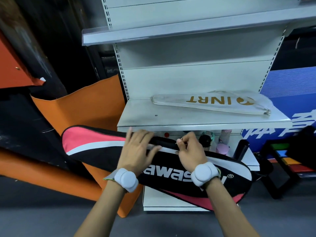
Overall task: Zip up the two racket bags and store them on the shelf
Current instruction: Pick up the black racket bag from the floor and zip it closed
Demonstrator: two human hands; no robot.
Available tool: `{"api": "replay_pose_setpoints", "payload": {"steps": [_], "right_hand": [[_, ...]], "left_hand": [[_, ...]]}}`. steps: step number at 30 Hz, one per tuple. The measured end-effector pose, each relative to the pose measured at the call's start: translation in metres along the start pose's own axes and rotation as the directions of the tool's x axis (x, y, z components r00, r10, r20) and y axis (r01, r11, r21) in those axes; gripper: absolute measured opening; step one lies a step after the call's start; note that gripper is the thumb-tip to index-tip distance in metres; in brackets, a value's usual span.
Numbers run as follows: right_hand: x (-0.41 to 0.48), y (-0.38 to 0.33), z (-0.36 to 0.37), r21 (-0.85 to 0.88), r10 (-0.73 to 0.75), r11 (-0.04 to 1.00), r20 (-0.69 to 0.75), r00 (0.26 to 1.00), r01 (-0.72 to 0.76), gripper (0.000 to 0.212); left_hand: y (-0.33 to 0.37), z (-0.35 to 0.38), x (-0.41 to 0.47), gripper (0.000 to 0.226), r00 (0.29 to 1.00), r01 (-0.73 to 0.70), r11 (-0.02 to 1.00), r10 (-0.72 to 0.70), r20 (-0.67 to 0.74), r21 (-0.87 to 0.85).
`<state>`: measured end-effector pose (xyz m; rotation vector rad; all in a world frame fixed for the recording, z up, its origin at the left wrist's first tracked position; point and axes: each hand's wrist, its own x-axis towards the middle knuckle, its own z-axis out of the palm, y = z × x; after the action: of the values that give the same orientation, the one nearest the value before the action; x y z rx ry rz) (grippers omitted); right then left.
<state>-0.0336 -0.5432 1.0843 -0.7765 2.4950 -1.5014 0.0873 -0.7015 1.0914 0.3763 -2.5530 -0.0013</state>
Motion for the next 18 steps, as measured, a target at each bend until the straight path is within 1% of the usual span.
{"api": "replay_pose_setpoints", "payload": {"steps": [1, 2, 3, 5, 7, 10, 15, 18], "right_hand": [[-0.002, -0.004, 0.003, -0.024, -0.028, 0.999, 0.003, 1.000, 0.028, 0.014], [-0.003, -0.009, 0.004, -0.036, -0.050, 0.998, 0.006, 0.999, 0.050, 0.013], [-0.005, -0.012, 0.006, -0.039, -0.068, 0.997, 0.011, 0.998, 0.069, 0.013], [-0.008, -0.017, 0.005, -0.034, -0.099, 0.994, 0.017, 0.995, 0.100, 0.012], [-0.009, -0.020, 0.002, -0.020, -0.107, 0.994, 0.017, 0.994, 0.107, 0.012], [-0.012, -0.020, -0.001, -0.048, -0.121, 0.992, -0.008, 0.993, 0.121, 0.013], [-0.008, -0.011, -0.018, -0.029, -0.077, 0.997, -0.154, 0.985, 0.074, 0.010], [0.002, -0.004, -0.036, -0.060, -0.042, 0.998, -0.256, 0.966, 0.027, 0.012]], "left_hand": [[0.007, 0.002, 0.001, 0.047, 0.997, -0.047, 0.999, 0.048, 0.061, -0.017], [0.013, 0.004, 0.001, 0.044, 0.992, -0.090, 0.996, 0.091, 0.093, -0.013], [0.017, 0.005, 0.001, 0.040, 0.988, -0.121, 0.993, 0.120, 0.098, 0.005], [0.023, 0.004, 0.003, 0.029, 0.989, -0.137, 0.990, 0.134, 0.067, 0.045], [0.026, 0.002, 0.005, 0.022, 0.993, -0.112, 0.992, 0.110, 0.045, 0.058], [0.031, 0.001, 0.005, 0.024, 0.997, -0.050, 0.997, 0.047, 0.060, 0.056], [0.032, -0.003, 0.002, 0.011, 0.998, 0.048, 0.998, -0.046, -0.050, 0.051], [0.025, -0.002, 0.001, 0.006, 0.990, 0.107, 0.991, -0.100, -0.094, 0.075]]}}
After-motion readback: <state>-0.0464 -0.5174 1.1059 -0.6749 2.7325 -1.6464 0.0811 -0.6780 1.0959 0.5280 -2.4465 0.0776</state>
